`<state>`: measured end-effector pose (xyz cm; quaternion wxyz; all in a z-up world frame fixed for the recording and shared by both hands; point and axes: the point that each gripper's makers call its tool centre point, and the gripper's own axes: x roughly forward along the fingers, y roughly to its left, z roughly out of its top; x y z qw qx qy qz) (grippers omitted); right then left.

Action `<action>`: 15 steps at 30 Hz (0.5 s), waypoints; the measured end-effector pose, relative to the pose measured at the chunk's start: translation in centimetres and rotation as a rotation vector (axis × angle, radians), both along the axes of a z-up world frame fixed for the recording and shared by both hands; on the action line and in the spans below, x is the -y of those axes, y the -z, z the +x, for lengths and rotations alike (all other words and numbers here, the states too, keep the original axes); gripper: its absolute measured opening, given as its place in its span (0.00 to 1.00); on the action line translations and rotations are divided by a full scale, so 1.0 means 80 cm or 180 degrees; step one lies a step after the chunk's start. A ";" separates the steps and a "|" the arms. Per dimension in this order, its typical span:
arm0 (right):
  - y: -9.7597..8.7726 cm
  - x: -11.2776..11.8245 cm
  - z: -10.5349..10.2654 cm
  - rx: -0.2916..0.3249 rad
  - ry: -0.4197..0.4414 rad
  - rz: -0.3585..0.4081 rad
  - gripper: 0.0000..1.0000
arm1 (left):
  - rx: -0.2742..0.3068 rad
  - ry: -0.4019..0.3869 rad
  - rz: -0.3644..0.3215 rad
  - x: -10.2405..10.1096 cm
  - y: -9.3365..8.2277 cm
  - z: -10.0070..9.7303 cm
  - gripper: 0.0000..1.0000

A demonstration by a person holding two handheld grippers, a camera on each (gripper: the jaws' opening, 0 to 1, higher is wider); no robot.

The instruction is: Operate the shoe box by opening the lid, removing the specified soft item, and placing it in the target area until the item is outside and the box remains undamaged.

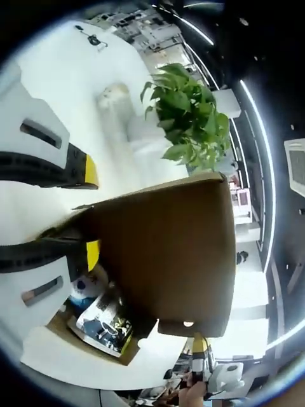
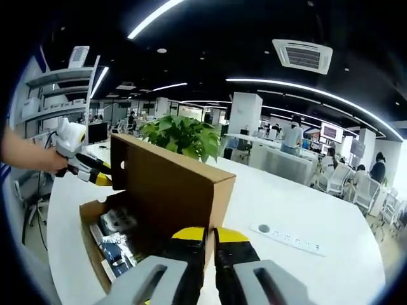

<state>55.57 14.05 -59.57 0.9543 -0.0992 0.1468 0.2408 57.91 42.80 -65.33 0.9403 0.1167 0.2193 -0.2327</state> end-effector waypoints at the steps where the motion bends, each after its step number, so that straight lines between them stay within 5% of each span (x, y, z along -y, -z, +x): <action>1: 0.000 0.000 0.001 -0.0002 0.0000 0.0000 0.00 | -0.0007 -0.0004 -0.0004 -0.001 0.002 0.000 0.28; 15: -0.002 0.003 0.019 -0.0032 0.0010 0.0026 0.00 | -0.0121 -0.0186 -0.0024 -0.010 0.024 0.009 0.19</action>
